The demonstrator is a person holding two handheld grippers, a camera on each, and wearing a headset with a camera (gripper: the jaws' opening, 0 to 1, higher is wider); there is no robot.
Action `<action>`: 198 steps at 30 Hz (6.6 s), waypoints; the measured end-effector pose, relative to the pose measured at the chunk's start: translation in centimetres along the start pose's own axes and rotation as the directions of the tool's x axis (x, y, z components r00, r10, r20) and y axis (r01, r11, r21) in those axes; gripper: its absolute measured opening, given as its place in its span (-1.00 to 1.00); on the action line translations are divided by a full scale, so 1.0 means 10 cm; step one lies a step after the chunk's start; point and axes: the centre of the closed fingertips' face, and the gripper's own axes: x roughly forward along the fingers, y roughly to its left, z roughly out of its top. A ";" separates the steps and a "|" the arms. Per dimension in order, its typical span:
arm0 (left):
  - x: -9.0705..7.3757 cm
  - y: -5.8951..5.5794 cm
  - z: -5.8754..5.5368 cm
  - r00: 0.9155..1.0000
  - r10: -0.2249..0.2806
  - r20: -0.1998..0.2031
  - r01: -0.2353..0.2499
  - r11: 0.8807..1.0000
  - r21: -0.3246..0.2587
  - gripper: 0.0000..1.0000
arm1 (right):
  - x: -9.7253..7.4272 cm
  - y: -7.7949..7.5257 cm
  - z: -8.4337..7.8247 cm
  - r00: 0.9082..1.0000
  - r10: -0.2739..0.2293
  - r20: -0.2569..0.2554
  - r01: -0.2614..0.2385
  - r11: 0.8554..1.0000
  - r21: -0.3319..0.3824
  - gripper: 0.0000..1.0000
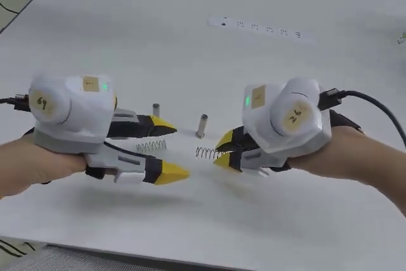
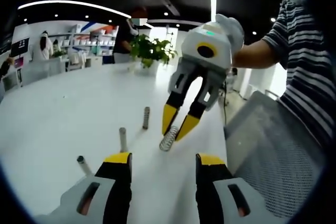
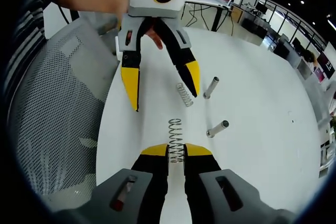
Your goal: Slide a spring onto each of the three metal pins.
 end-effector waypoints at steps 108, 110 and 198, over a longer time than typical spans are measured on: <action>0.21 -0.22 -0.06 0.991 -0.121 -0.062 0.126 0.988 0.088 -0.96 | -0.25 0.18 0.40 0.982 0.095 0.160 -0.082 0.993 -0.086 -0.85; 0.22 -0.22 -0.06 0.991 -0.119 -0.062 0.124 0.988 0.088 -0.96 | -0.25 0.17 0.42 0.981 0.094 0.170 -0.081 0.993 -0.081 -0.85; 0.09 -0.10 -0.06 0.999 -0.020 -0.046 0.020 1.000 -0.018 -0.54 | -0.22 0.11 0.57 0.955 -0.002 0.296 -0.004 1.000 0.020 -0.86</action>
